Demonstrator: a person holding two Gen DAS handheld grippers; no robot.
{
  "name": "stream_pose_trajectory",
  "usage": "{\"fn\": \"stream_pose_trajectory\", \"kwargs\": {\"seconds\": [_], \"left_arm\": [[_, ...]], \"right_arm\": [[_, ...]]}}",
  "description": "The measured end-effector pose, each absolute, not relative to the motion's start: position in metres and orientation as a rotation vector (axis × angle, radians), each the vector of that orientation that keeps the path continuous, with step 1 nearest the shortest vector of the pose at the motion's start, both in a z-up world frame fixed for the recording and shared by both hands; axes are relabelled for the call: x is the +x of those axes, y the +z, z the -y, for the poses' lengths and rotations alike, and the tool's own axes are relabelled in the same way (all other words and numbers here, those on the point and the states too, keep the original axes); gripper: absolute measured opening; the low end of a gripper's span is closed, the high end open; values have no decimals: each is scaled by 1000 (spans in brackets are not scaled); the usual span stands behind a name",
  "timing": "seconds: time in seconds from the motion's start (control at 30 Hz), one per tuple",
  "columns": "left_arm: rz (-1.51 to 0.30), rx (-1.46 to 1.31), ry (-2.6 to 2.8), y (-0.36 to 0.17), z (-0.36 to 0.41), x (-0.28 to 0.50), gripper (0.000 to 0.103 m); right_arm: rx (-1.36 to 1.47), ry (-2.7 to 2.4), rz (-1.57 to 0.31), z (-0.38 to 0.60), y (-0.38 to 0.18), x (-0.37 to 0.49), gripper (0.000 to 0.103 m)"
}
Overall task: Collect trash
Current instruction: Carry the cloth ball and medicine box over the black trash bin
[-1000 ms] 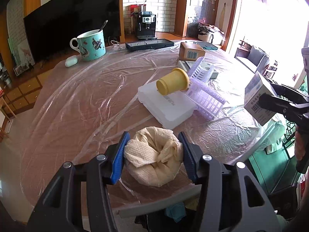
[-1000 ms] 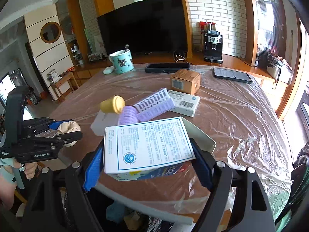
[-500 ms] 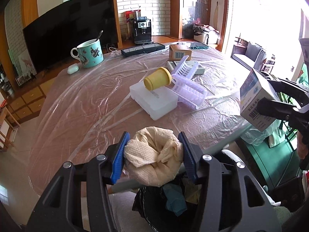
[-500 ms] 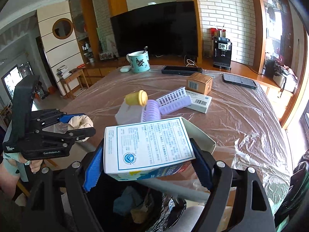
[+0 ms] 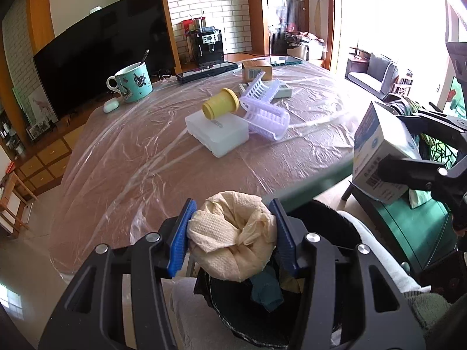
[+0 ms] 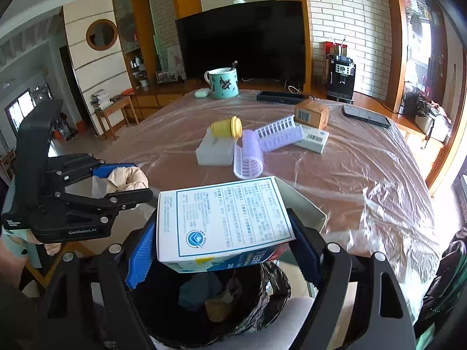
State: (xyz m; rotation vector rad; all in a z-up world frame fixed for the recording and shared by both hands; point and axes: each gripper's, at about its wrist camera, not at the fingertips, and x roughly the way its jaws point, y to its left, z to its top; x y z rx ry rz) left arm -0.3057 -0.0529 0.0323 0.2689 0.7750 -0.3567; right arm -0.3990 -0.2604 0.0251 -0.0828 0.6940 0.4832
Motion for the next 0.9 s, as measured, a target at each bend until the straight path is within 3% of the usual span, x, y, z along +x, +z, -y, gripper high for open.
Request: {"fn": "stream_pose_trajectory", "kwargs": {"seconds": [0.9], "left_arm": [[-874, 326, -359, -15, 59, -339, 53]], "right_arm": [[-226, 391, -769, 237, -26, -426, 80]]}}
